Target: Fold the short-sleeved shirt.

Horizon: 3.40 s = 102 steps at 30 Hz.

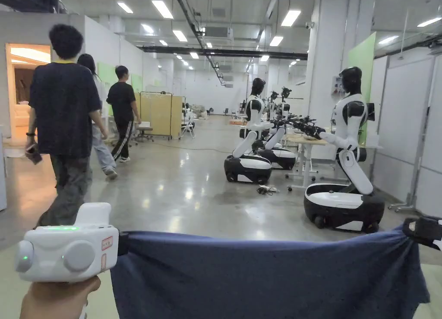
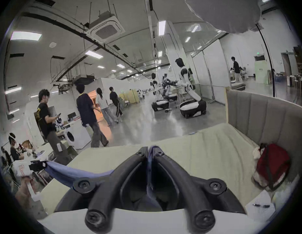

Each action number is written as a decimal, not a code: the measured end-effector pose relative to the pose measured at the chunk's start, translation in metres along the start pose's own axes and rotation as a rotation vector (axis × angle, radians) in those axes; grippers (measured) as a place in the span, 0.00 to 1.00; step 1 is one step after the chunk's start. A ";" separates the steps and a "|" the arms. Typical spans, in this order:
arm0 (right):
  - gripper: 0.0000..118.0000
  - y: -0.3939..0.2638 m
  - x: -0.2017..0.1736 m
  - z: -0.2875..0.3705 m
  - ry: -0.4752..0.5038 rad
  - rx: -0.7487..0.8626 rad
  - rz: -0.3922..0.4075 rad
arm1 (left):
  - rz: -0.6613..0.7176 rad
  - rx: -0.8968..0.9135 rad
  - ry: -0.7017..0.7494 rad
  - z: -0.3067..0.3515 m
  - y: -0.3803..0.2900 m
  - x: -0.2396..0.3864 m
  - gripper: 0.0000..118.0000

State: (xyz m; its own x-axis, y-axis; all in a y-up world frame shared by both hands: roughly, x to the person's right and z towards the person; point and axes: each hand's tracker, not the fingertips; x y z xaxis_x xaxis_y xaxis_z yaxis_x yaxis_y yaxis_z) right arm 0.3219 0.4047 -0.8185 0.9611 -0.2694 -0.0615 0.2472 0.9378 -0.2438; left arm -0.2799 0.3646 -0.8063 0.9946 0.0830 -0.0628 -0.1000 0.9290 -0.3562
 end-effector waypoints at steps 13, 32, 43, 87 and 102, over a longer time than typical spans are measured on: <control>0.07 -0.189 0.022 0.184 0.022 -0.212 0.102 | -0.060 -0.213 -0.065 0.127 -0.186 -0.038 0.05; 0.76 -0.294 -0.020 0.249 0.013 -0.174 0.103 | -0.107 0.006 -0.072 0.227 -0.294 0.001 0.98; 0.03 -0.310 -0.123 0.299 -0.012 0.149 0.310 | -0.297 0.139 -0.030 0.295 -0.306 0.064 0.00; 0.86 -0.369 0.034 0.240 -0.248 -0.416 0.151 | -0.207 -0.360 0.008 0.150 -0.319 -0.019 0.03; 0.06 -0.350 0.031 0.201 -0.126 -0.417 0.141 | -0.234 -0.393 -0.020 0.141 -0.298 -0.029 0.03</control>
State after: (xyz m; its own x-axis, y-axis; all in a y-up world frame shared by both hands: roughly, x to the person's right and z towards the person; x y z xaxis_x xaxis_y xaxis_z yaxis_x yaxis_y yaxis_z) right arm 0.2897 0.1125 -0.5409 0.9957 -0.0925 -0.0099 0.0671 0.7879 -0.6121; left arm -0.2750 0.1358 -0.5663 0.9917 -0.1022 0.0775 0.1274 0.7167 -0.6857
